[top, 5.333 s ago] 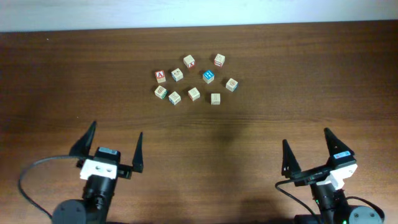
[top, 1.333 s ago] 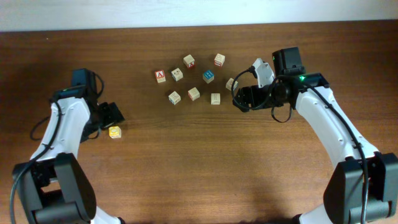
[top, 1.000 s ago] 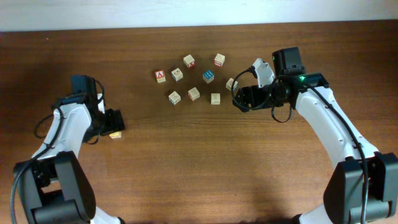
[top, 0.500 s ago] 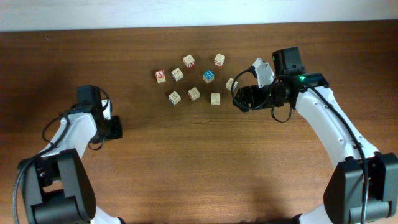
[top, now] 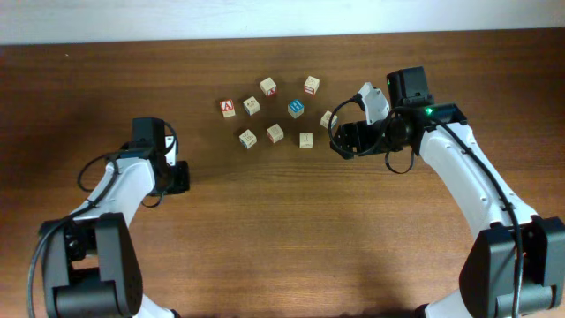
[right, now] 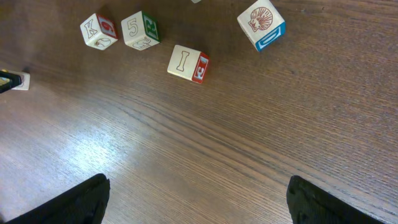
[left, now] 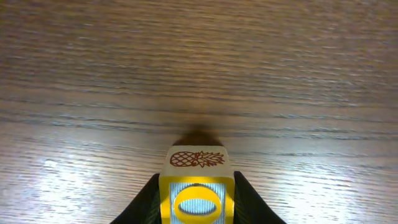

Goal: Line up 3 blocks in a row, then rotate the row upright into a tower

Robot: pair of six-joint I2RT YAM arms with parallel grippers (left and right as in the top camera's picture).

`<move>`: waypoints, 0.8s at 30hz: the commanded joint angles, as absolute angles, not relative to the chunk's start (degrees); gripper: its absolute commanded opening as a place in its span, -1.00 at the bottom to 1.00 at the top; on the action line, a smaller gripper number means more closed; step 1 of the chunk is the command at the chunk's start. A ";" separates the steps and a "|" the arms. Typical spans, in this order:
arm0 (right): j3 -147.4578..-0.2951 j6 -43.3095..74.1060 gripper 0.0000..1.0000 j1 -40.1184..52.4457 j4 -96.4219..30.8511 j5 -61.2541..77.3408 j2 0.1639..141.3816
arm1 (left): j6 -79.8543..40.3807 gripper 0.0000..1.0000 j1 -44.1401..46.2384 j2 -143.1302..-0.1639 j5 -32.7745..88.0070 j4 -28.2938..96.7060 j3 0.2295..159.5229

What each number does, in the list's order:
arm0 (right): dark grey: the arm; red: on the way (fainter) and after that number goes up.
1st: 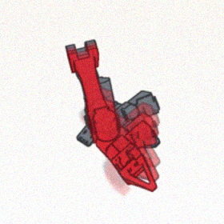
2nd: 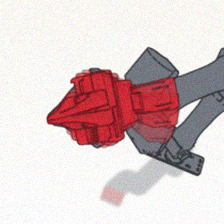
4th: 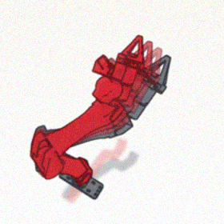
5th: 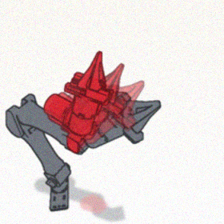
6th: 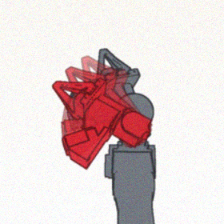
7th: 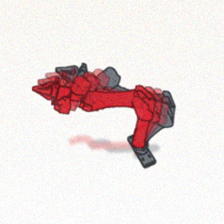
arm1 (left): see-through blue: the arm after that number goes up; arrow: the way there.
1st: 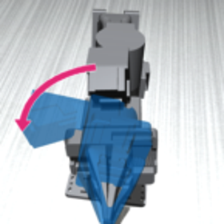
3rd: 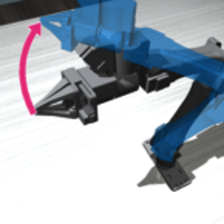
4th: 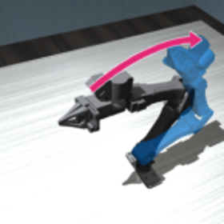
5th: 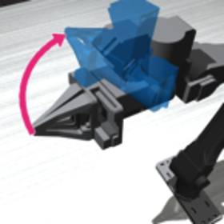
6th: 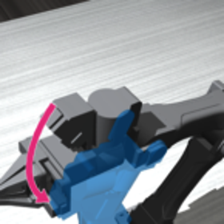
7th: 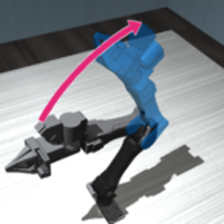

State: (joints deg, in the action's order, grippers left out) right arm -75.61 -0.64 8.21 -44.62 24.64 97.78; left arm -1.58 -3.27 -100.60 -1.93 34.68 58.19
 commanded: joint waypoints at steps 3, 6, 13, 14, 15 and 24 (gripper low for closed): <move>-76.66 -1.08 0.82 8.29 -44.77 24.34 98.15 | -7.97 -0.49 4.27 -100.71 0.73 37.41 57.78; -76.66 -1.08 0.82 8.29 -44.80 24.32 98.15 | -15.68 -0.48 8.80 -100.68 3.33 39.90 57.78; -76.66 -1.08 0.81 8.29 -44.82 23.49 98.15 | -26.30 -0.45 19.05 -100.71 10.22 40.82 57.78; -76.66 -1.08 0.82 8.29 -44.82 23.51 98.15 | -26.30 -0.44 20.64 -100.71 10.31 41.43 57.78; -76.66 -1.08 0.82 8.29 -44.82 23.49 98.15 | -26.26 -0.43 21.67 -100.71 10.15 42.02 57.78; -76.66 -1.08 0.82 8.29 -44.84 23.51 98.15 | -26.11 0.29 27.29 -100.71 8.58 44.45 57.78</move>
State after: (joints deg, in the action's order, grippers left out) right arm -75.61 -0.71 8.21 -44.80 24.18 97.78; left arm -25.54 26.17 -100.03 8.21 44.12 58.37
